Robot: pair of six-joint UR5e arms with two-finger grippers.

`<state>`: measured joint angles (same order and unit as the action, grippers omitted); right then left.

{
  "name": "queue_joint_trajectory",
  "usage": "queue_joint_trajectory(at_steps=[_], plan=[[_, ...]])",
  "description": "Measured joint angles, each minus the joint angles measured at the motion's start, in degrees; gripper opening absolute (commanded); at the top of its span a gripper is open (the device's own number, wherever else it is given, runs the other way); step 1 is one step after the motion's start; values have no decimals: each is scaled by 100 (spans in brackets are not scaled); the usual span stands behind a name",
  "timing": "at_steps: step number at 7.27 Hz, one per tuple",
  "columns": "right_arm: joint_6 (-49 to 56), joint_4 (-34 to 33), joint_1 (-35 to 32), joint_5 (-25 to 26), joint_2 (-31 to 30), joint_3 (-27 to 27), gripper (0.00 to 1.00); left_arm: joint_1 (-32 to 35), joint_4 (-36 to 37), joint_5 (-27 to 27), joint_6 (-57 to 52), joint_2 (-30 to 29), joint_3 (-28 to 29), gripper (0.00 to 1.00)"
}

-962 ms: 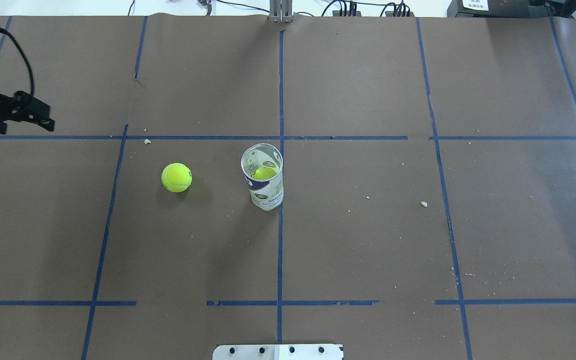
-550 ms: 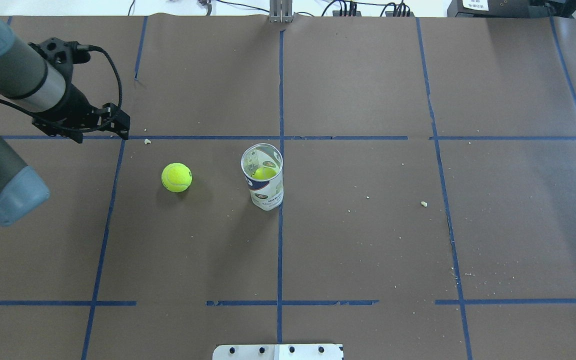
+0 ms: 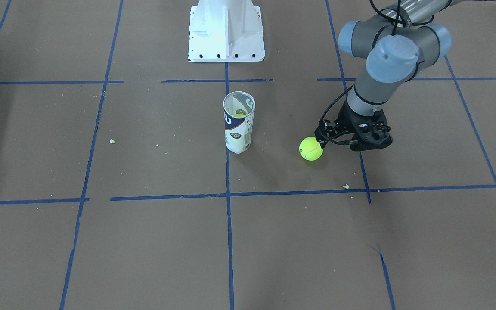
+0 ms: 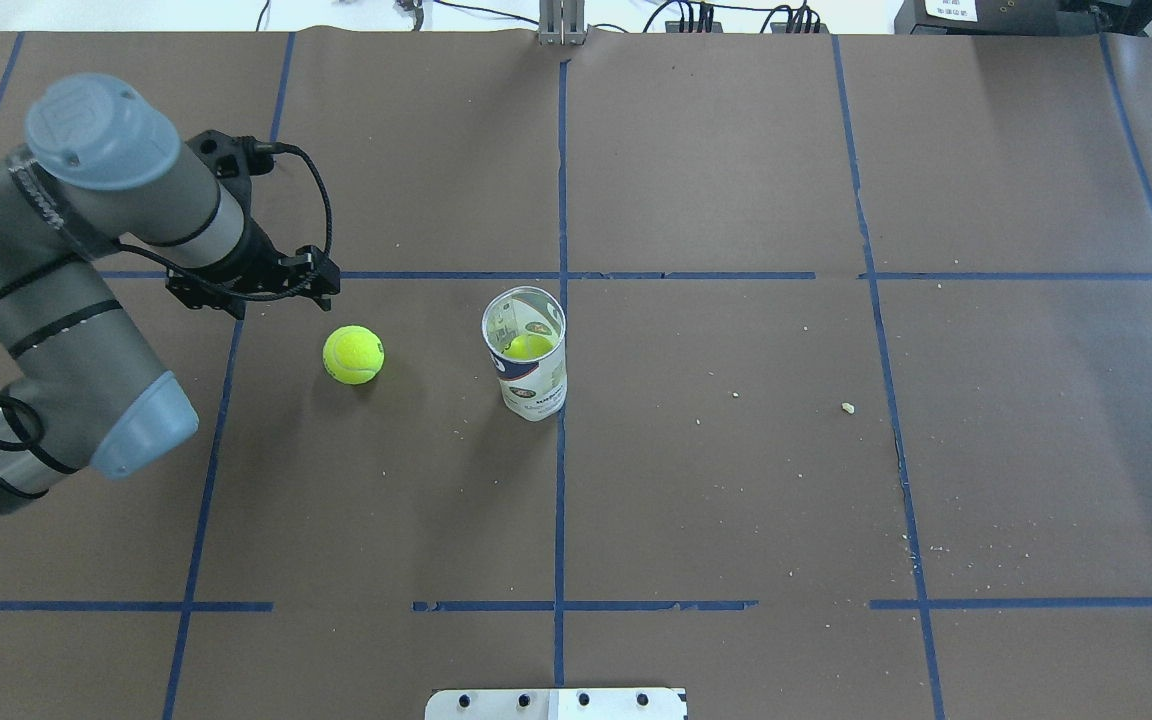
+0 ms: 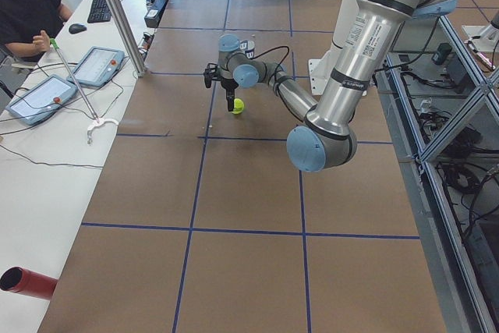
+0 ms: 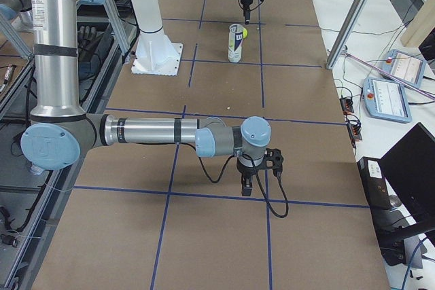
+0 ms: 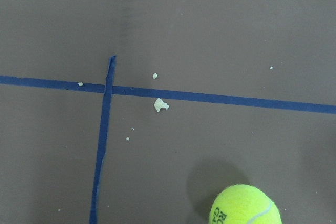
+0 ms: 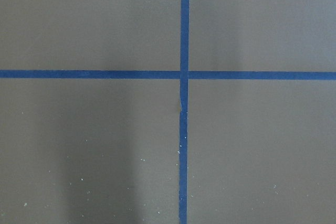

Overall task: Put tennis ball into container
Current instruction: 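Reach the left gripper down toward the yellow-green tennis ball, then close the left gripper around the tennis ball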

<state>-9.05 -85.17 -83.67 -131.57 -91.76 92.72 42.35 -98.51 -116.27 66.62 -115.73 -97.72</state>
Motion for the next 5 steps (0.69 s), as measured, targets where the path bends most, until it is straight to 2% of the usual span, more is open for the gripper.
queue_joint_trajectory(at_steps=[3,5], plan=[[0,0,0,0,0,0,100,-247,-243,44,212,-100,288,100],[0,0,0,0,0,0,100,-305,-522,88,238,-198,640,92]])
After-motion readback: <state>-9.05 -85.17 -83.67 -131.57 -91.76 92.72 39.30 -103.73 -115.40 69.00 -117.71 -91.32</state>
